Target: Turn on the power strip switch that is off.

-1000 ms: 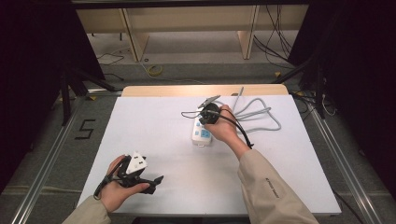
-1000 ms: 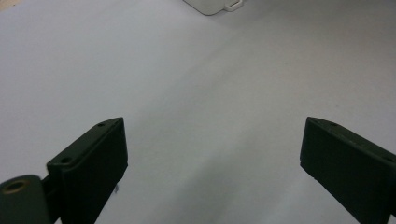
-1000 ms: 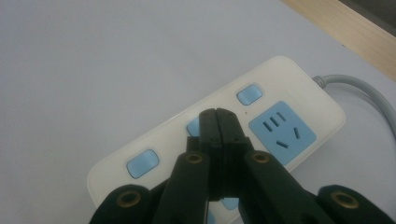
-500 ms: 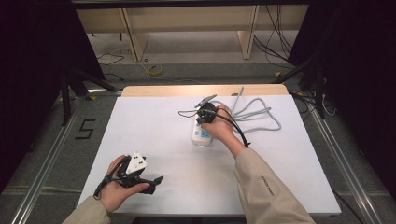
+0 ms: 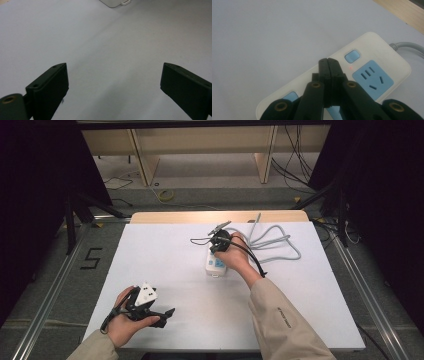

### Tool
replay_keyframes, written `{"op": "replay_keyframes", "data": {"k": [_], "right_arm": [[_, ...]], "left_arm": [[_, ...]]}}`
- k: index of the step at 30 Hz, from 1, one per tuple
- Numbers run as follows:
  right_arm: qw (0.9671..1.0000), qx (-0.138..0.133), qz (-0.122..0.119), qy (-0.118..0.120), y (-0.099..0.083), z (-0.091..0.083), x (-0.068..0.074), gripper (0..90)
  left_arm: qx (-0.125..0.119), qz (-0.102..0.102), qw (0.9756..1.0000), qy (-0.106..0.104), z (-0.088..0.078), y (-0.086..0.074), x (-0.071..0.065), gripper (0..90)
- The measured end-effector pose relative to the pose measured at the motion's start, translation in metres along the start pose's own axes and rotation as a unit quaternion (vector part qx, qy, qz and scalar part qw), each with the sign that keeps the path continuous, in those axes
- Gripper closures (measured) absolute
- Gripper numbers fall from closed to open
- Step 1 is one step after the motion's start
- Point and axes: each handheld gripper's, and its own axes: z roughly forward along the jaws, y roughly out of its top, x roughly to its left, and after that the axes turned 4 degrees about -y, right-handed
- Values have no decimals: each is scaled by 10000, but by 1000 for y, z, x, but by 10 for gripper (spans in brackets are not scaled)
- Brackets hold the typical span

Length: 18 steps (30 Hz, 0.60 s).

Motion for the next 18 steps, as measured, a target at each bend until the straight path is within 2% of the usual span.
{"op": "replay_keyframes", "data": {"k": [12, 18], "right_arm": [[9999, 112, -70, -85, 4, 2, 4, 900], [9999, 143, 10, -92, 4, 2, 4, 900]], "left_arm": [[5, 20, 10000, 4, -1, 0, 0, 76], [0, 17, 10000, 5, -1, 0, 0, 76]]}}
